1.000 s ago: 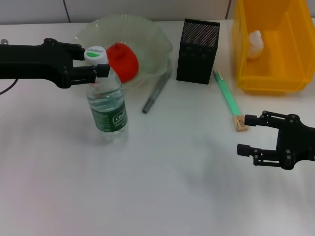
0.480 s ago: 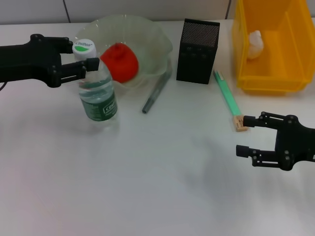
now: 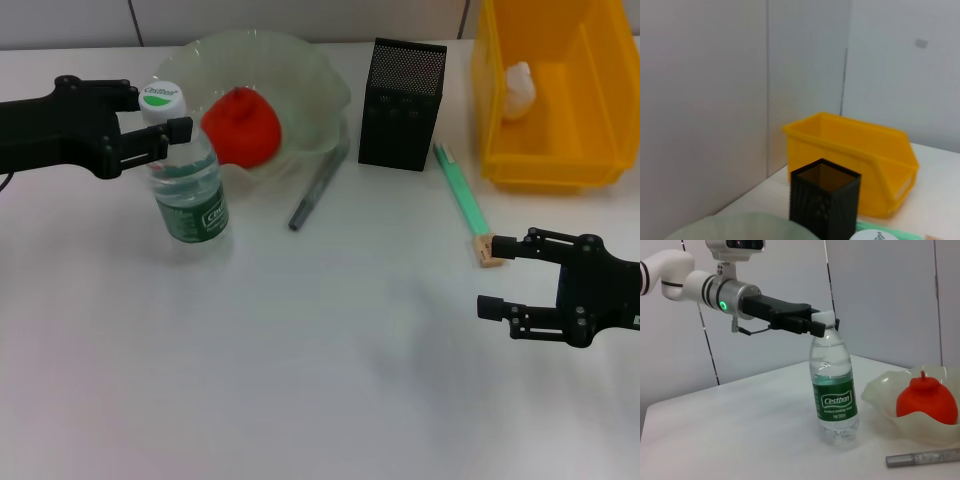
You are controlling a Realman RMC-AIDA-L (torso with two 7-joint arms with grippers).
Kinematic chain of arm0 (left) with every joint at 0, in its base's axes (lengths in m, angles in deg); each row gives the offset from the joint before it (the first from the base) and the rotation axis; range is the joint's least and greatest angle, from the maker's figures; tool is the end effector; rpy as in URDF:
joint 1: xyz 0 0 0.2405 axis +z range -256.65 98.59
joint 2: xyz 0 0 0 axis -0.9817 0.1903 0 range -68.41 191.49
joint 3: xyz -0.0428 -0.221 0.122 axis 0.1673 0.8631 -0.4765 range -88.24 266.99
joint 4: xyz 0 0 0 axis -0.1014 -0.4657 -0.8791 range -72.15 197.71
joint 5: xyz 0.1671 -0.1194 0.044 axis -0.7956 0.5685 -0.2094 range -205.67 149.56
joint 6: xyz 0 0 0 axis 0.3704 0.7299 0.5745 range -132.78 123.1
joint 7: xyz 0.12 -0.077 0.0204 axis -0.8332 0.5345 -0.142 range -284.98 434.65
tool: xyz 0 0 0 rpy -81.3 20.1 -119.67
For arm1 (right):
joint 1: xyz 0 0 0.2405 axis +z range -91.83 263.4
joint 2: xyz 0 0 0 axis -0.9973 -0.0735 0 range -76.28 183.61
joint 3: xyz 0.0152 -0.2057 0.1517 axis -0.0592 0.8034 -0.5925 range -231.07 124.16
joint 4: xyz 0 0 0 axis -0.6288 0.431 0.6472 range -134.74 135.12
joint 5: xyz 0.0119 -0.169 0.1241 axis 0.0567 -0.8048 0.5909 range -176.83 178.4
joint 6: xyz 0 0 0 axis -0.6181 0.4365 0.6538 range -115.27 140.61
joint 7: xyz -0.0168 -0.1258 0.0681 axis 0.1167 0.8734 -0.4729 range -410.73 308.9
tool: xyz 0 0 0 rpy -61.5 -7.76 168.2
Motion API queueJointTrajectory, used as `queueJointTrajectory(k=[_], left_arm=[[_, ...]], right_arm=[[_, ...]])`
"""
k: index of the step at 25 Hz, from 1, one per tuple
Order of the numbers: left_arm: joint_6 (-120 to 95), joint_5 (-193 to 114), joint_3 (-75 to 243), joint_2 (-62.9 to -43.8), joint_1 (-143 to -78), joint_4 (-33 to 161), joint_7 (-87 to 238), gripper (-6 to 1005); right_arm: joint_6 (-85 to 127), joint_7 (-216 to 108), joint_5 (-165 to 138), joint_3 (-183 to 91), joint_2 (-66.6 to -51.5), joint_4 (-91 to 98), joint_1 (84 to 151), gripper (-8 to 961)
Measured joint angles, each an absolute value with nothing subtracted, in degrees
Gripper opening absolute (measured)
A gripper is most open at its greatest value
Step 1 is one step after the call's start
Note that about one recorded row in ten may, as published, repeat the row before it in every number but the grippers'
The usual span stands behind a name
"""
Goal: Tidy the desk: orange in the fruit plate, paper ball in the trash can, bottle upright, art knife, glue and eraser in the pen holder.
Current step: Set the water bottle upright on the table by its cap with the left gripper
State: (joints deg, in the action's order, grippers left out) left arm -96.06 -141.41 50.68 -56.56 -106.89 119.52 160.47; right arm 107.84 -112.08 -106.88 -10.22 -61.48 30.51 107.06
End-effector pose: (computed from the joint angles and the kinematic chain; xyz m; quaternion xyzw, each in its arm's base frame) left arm -0.2475 0.3477 0.0686 -0.9408 -0.1558 -0.2119 0.2138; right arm 0.3072 0.2720 0.0062 -0.9419 0.1547 0.2652 0.1361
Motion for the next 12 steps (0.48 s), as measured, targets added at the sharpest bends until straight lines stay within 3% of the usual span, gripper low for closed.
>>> queueJointTrajectory(k=[12], left_arm=[[-91.77, -141.43, 50.71, -56.46, -106.54, 117.6, 159.71, 444]], right_arm=[[107.85, -112.08, -106.88, -10.22, -61.56, 30.42, 107.05, 778]])
